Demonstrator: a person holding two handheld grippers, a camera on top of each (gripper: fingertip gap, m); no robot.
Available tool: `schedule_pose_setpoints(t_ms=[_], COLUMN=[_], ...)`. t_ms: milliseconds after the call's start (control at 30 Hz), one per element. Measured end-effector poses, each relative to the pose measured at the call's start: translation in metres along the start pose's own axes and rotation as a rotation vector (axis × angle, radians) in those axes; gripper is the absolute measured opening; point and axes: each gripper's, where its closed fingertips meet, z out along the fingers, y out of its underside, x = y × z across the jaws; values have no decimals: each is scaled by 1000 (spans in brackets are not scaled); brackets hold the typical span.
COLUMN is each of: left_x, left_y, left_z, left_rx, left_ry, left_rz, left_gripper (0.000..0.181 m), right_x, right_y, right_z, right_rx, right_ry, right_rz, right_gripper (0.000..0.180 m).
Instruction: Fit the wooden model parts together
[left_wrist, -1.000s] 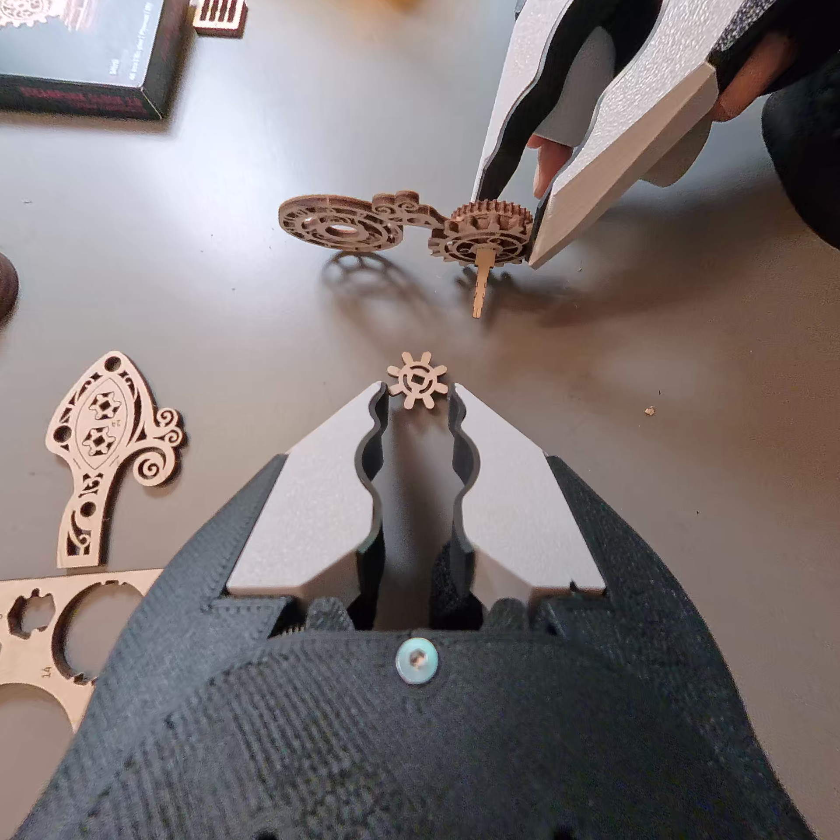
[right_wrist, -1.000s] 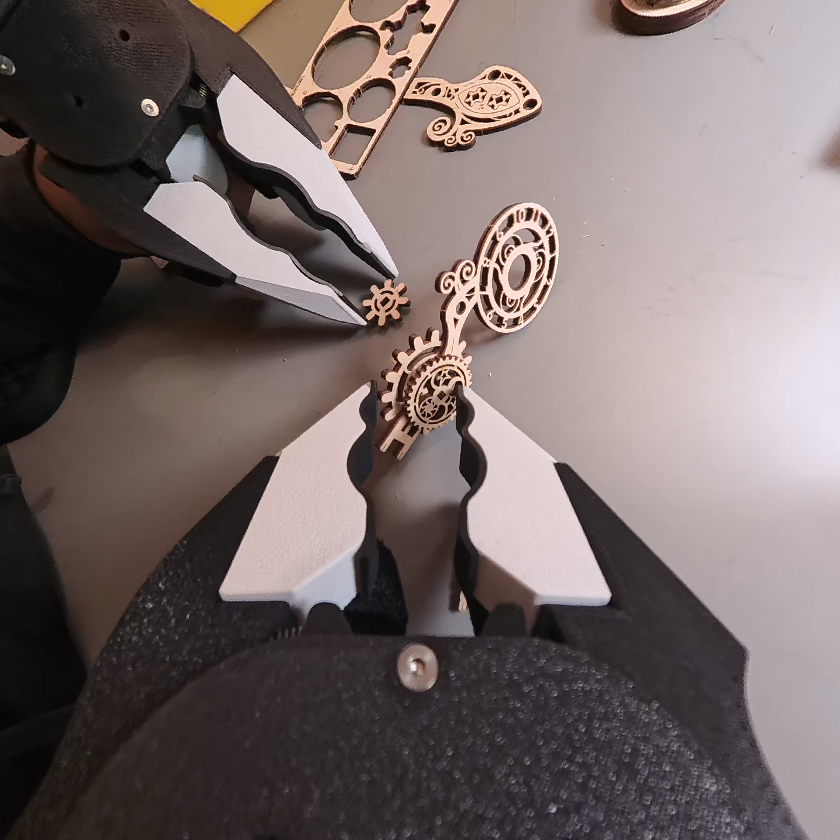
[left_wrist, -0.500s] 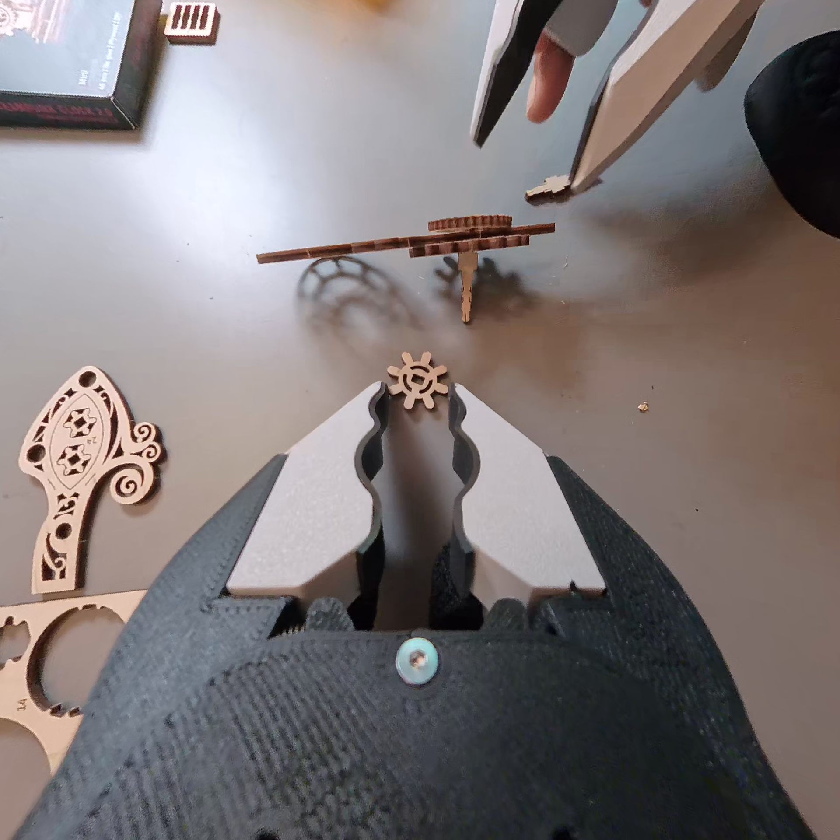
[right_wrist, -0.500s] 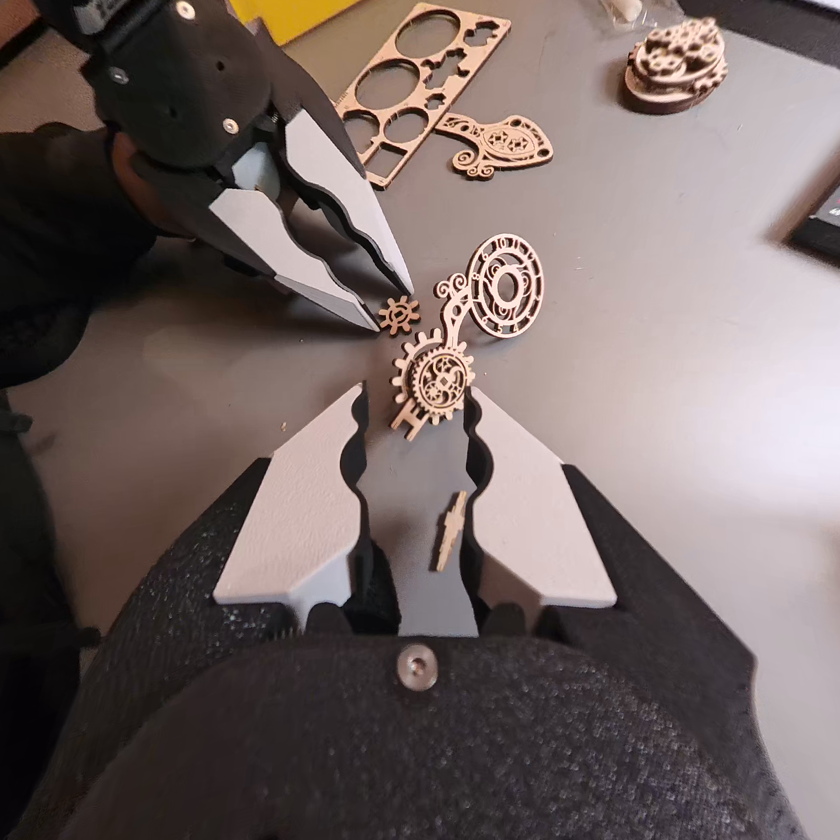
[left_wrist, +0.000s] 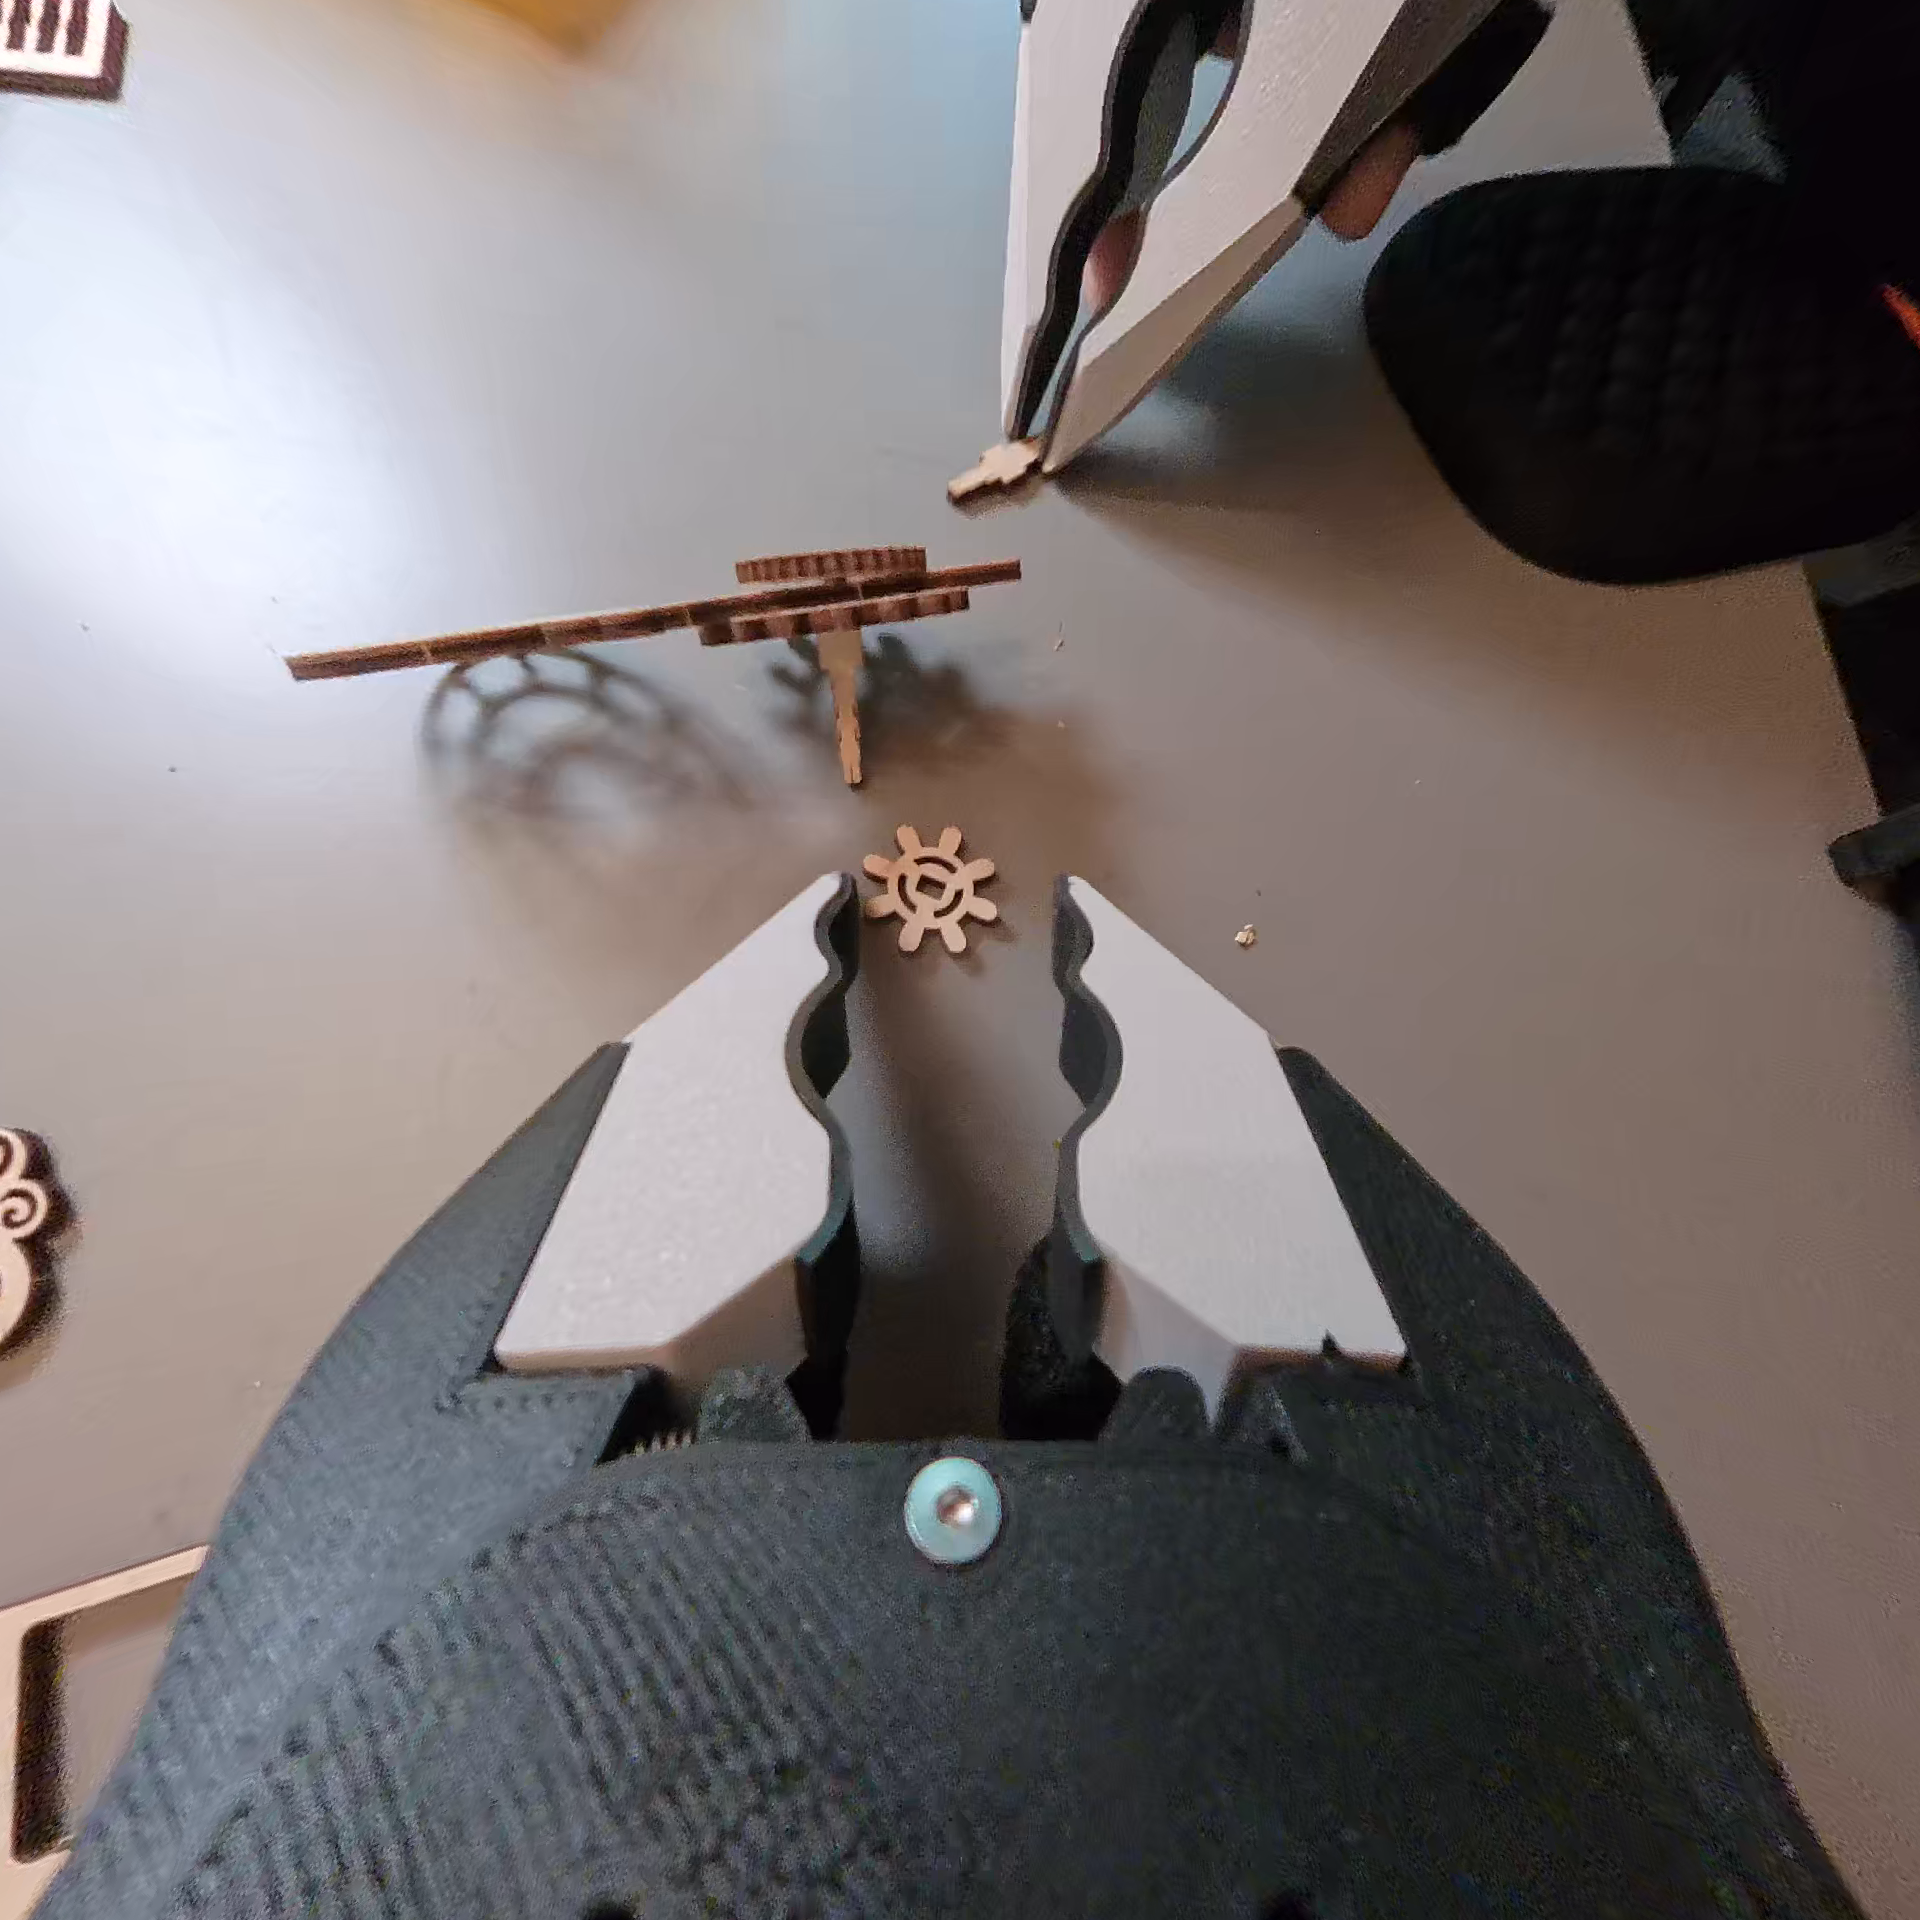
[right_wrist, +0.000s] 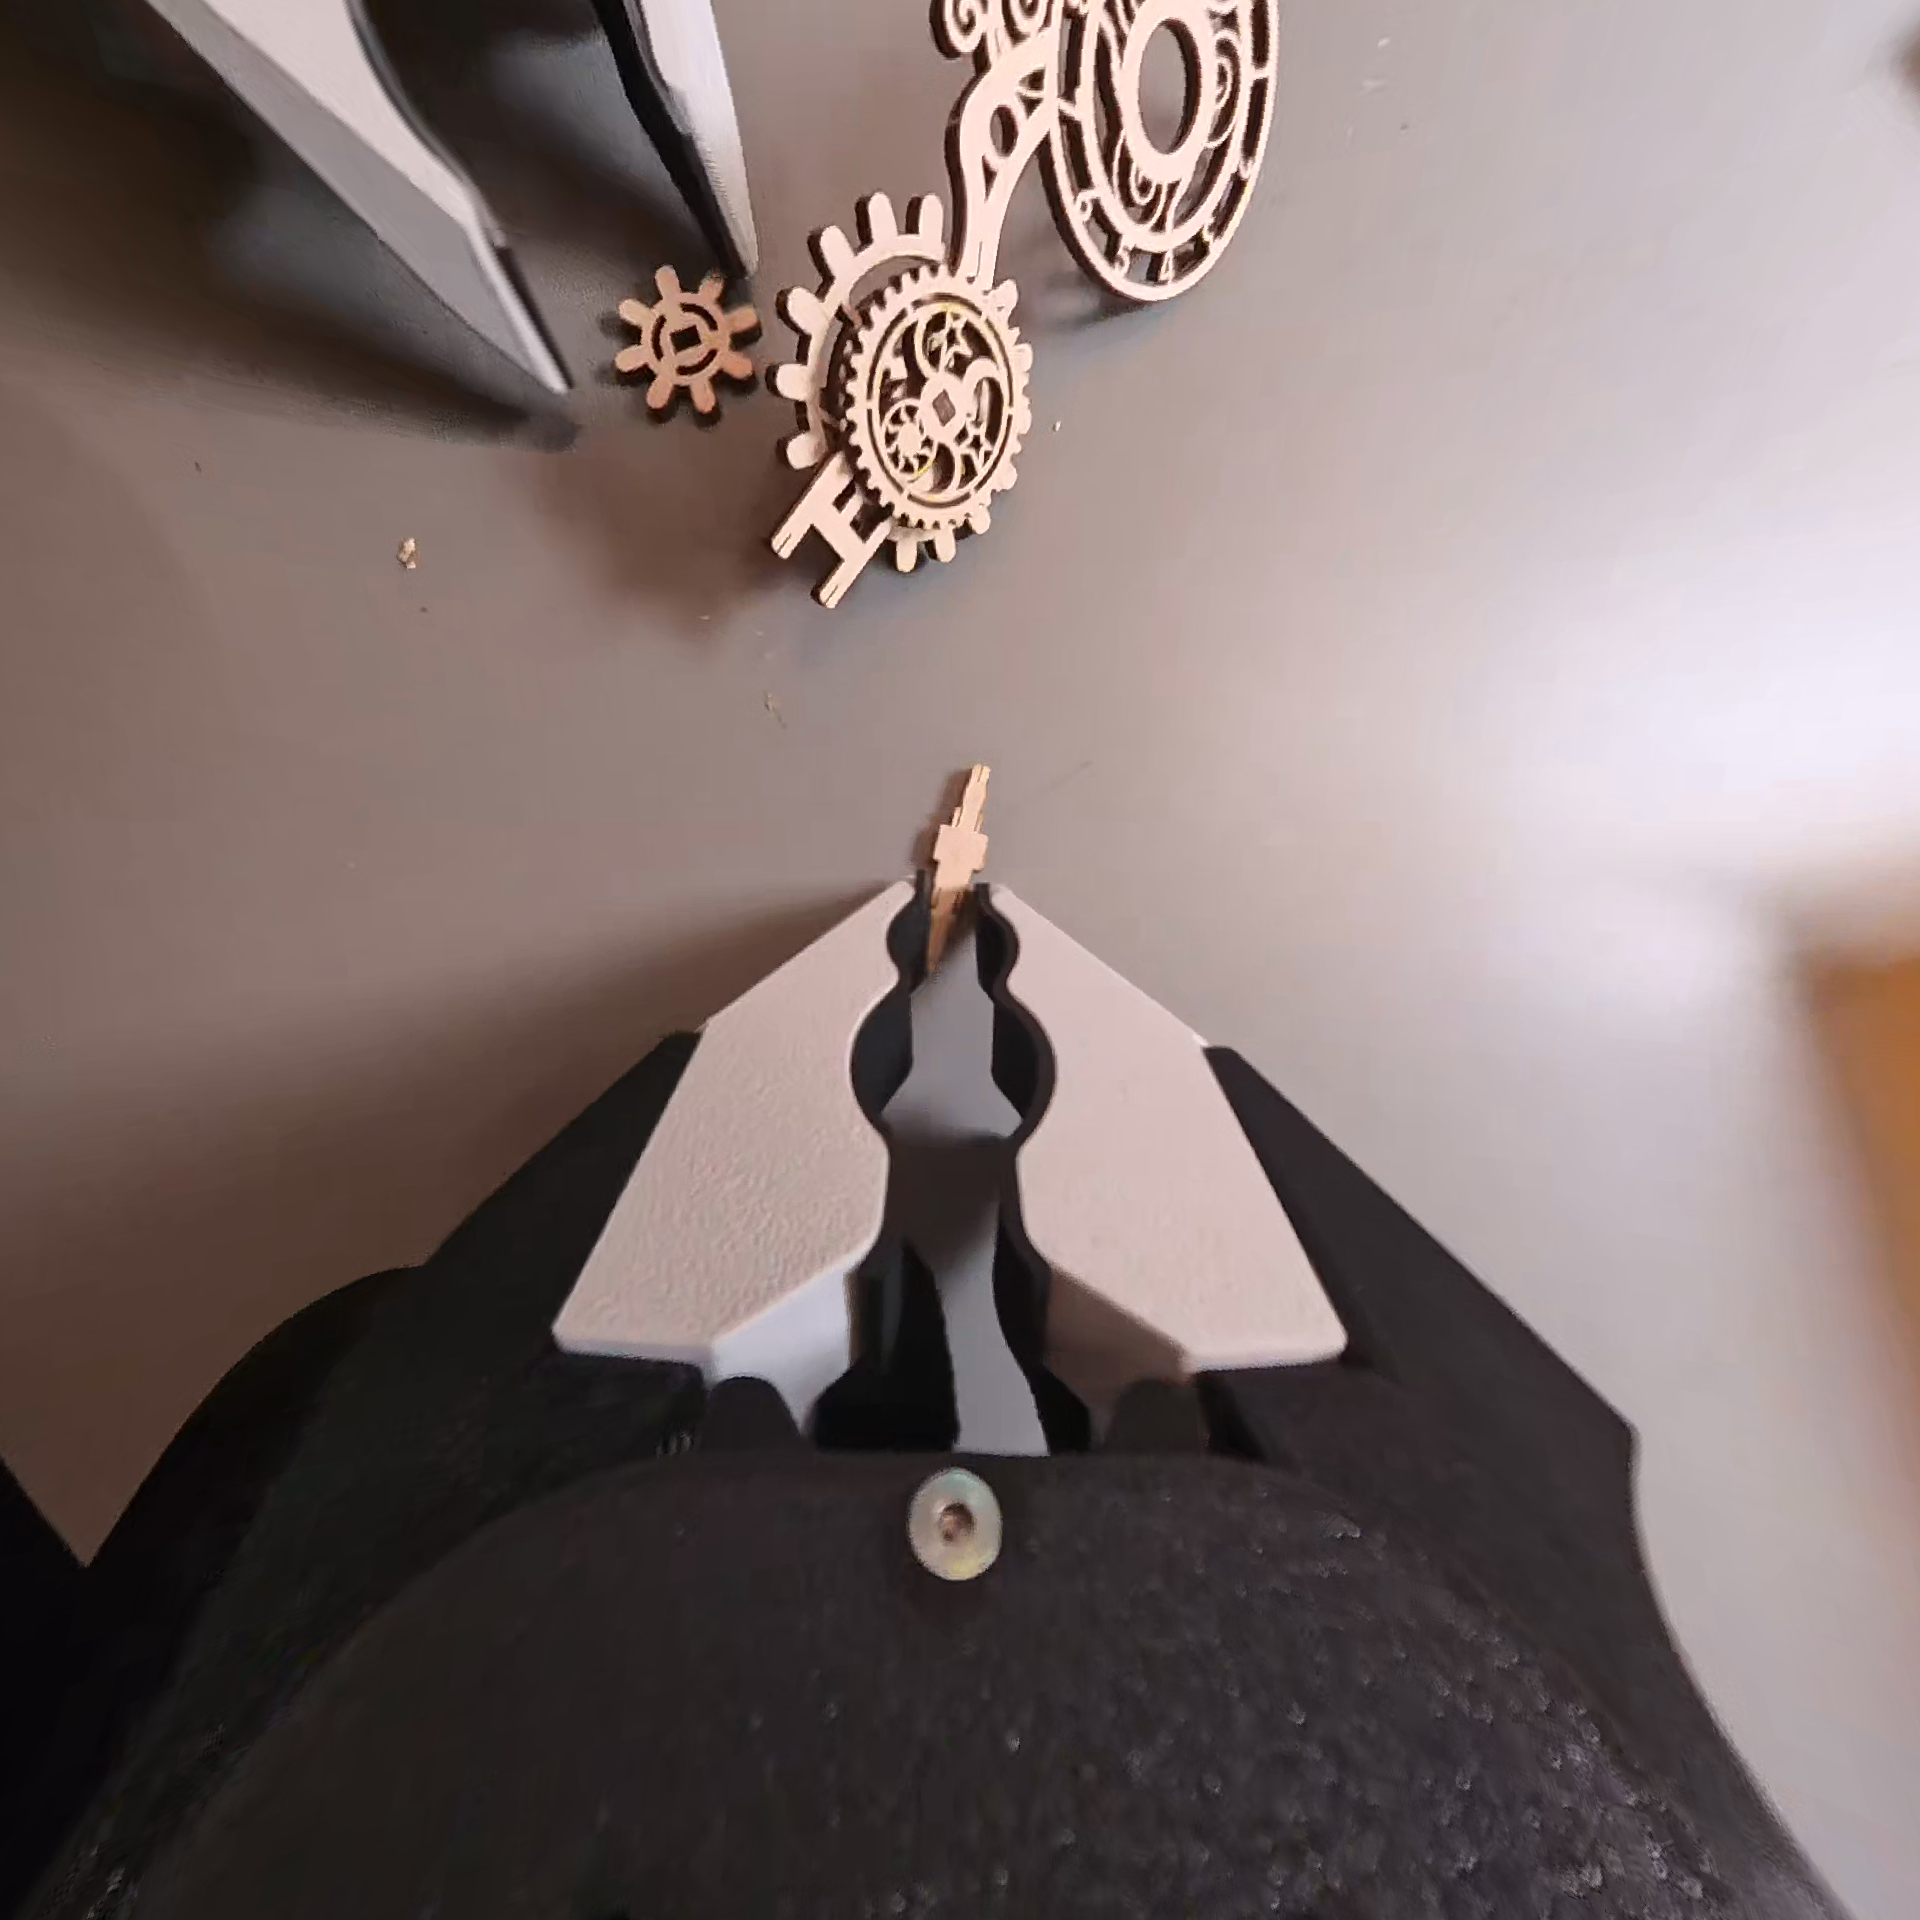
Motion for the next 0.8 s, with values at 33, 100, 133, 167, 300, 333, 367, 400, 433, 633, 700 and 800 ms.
schedule_pose_setpoints(t_ms=[33, 100, 133, 167, 300, 333, 367, 400, 433, 633, 700, 800], left_x=[1, 2, 2, 2, 13, 19, 25, 32, 37, 47, 46, 48], left_y=[-3, -10, -14, -18, -37, -44, -51, -60, -68, -92, -91, -94], left_z=[-2, -8, -11, -14, -25, -28, -32, -38, -46, -87, -88, -90], left_rx=[17, 62, 88, 113, 231, 273, 321, 375, 433, 664, 669, 696], left_ry=[5, 20, 26, 35, 126, 167, 213, 264, 319, 470, 456, 466], left_rz=[-4, -23, -37, -50, -95, -104, -115, -129, -144, -169, -144, -139], left_gripper=[38, 40, 40, 38, 33, 32, 30, 29, 28, 23, 26, 29], right_x=[0, -1, -4, -8, -33, -39, -45, -51, -58, -76, -80, -81], right_y=[0, -1, -4, -9, -48, -61, -74, -86, -96, -141, -155, -172], right_z=[0, -1, -2, -6, -31, -39, -47, -53, -58, -68, -75, -87], right_rx=[0, 8, 25, 52, 267, 341, 412, 480, 532, 741, 829, 967], right_ry=[0, -3, -7, -19, -78, -88, -98, -107, -129, -189, -238, -333], right_rz=[-1, -12, -25, -44, -134, -156, -176, -192, -205, -224, -185, -76], right_gripper=[4, 4, 4, 4, 3, 3, 3, 3, 3, 3, 3, 3])
